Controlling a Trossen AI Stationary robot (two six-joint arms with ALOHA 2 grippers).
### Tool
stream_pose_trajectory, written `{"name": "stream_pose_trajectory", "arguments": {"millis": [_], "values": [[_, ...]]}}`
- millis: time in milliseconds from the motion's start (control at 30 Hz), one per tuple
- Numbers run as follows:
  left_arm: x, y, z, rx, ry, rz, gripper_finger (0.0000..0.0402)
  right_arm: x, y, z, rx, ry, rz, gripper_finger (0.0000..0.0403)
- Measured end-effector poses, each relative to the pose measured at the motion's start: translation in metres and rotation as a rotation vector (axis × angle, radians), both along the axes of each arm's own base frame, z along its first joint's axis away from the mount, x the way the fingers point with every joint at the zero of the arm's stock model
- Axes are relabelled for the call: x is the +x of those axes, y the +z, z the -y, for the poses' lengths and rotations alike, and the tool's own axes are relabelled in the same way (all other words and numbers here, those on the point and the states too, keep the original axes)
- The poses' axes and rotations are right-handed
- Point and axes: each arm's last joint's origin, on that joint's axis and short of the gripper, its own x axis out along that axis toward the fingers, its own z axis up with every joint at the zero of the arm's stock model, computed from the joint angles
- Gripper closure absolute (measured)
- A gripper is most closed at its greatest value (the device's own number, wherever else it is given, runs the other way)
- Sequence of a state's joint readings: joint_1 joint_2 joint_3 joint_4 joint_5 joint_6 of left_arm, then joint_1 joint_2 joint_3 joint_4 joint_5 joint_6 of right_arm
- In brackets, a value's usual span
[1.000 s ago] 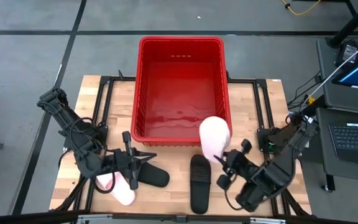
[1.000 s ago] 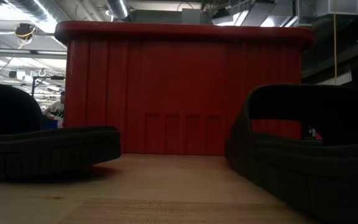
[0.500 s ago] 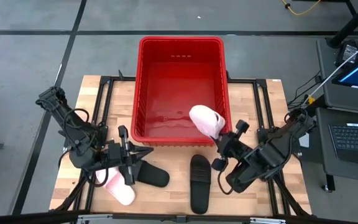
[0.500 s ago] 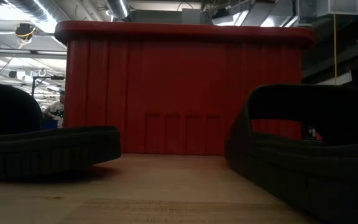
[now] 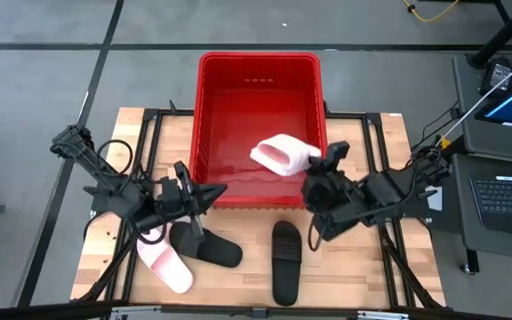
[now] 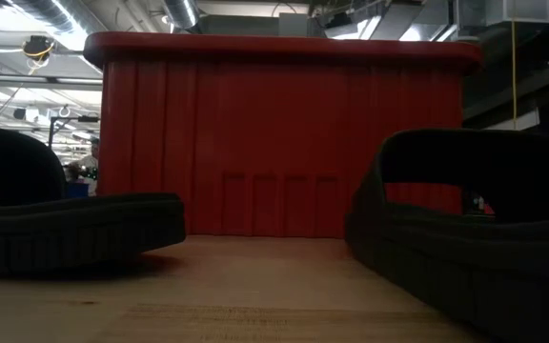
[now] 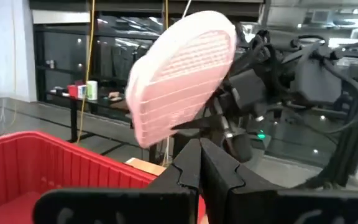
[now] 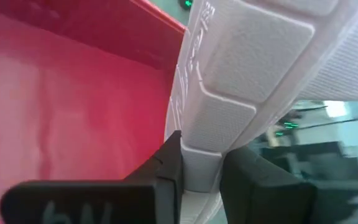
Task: Pick and place slides into bin
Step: Put the right pink slide into the bin
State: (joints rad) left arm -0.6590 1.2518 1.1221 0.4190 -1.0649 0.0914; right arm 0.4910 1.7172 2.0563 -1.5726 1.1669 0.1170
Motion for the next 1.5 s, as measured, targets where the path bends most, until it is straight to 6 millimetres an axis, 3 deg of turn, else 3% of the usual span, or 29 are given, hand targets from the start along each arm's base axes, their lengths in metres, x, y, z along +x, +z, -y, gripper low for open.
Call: {"name": "stream_pose_trajectory", "arguments": {"millis": [233,367,733,967,1333,1500], "values": [[0.001,0.008,-0.004,-0.046,-0.028,0.084,0.0387,0.009,0.003,0.027,-0.188,-0.058,-0.122,0.033],[-0.001,0.009,-0.005,-0.042,-0.025,0.086,0.037,0.013,0.002,0.04,-0.206,-0.086,-0.164,0.033],[-0.001,0.011,-0.01,0.465,0.152,-0.196,0.0289,0.017,0.001,0.053,-0.168,-0.101,-0.21,0.033],[0.004,0.011,-0.019,0.795,0.25,-0.386,0.0265,0.017,-0.001,0.052,-0.106,-0.066,-0.234,0.033],[0.009,0.012,-0.026,0.929,0.284,-0.452,0.027,0.018,-0.001,0.055,-0.219,0.014,-0.419,0.033],[0.009,0.024,-0.034,0.875,0.329,-0.435,0.0267,0.024,-0.003,0.062,-0.283,-0.005,-0.469,0.033]]}}
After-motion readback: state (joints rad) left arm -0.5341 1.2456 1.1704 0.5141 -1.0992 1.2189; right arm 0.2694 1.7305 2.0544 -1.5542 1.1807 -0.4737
